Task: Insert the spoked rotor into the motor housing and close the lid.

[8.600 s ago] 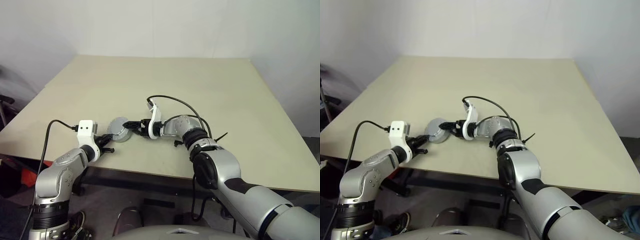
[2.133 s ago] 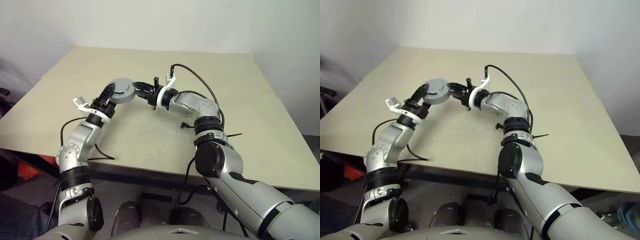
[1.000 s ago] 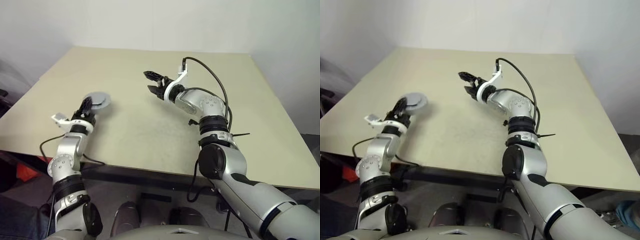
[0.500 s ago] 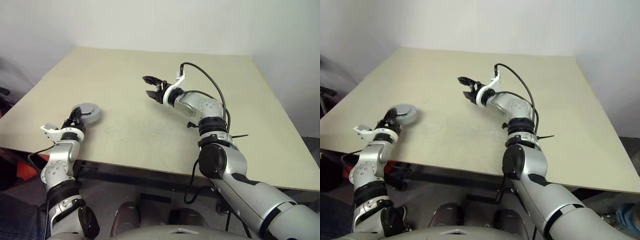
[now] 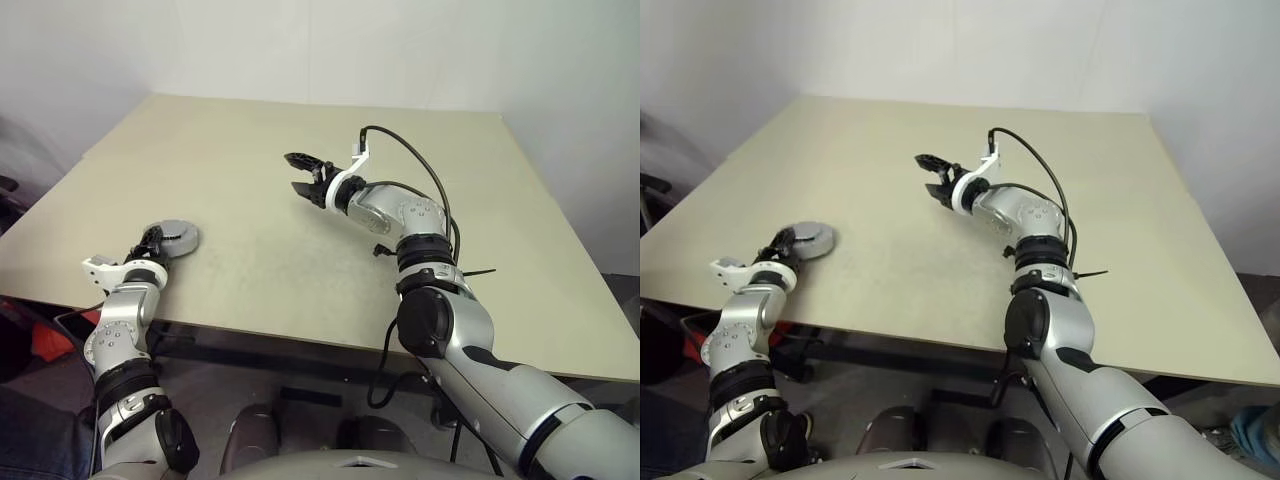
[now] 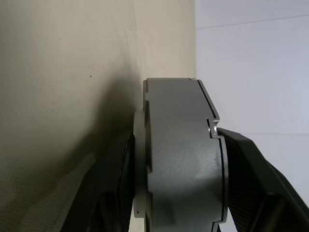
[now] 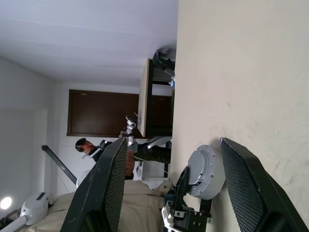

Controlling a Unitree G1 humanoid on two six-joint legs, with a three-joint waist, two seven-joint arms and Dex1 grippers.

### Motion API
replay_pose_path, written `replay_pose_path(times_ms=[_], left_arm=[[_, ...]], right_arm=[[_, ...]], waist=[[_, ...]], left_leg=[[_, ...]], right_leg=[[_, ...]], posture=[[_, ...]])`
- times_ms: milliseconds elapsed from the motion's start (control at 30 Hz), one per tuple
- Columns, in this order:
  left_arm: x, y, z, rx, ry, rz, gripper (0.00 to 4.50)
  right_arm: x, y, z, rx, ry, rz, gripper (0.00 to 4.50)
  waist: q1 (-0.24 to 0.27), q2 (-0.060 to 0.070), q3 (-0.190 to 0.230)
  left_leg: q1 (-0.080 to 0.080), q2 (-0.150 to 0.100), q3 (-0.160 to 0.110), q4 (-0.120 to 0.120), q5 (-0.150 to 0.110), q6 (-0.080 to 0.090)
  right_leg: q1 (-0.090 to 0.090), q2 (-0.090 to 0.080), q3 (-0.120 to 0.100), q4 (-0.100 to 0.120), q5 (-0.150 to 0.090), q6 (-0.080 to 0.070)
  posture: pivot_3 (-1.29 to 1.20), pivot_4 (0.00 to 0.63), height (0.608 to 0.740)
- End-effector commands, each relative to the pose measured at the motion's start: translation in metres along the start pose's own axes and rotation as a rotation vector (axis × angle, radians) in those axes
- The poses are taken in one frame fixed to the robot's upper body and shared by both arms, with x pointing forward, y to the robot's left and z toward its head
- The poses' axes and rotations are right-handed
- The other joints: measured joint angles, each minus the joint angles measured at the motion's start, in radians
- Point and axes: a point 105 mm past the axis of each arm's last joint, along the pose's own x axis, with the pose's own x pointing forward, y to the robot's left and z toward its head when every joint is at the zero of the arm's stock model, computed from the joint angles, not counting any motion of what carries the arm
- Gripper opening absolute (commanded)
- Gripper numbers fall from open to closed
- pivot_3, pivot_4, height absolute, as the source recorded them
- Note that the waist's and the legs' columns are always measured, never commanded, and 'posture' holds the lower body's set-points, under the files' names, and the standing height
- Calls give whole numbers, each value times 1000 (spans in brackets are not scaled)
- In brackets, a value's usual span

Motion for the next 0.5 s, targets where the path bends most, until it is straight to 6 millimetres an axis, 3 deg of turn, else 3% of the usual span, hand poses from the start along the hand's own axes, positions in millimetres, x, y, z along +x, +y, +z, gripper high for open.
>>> replay_pose_path(times_ms=[33,200,500], left_arm=[[1,-32,7,53,-16,-118,2529],[0,-26,8,53,-24,-82,4011],[-20,-6,0,94,44,1,4011]], right_arm=[[3,20,2,-21,1,51,3437],[4,20,1,-23,6,47,3450],[5,15,-2,-23,18,25,3450]], waist=[[0,0,0],[0,0,0],[-5,0,0]], left_leg=[[0,0,0,0,0,0],[0,0,0,0,0,0],[2,0,0,0,0,0]], right_leg=[[0,0,0,0,0,0],[0,0,0,0,0,0],[2,0,0,0,0,0]], posture=[[0,0,740],[0,0,740],[0,0,740]])
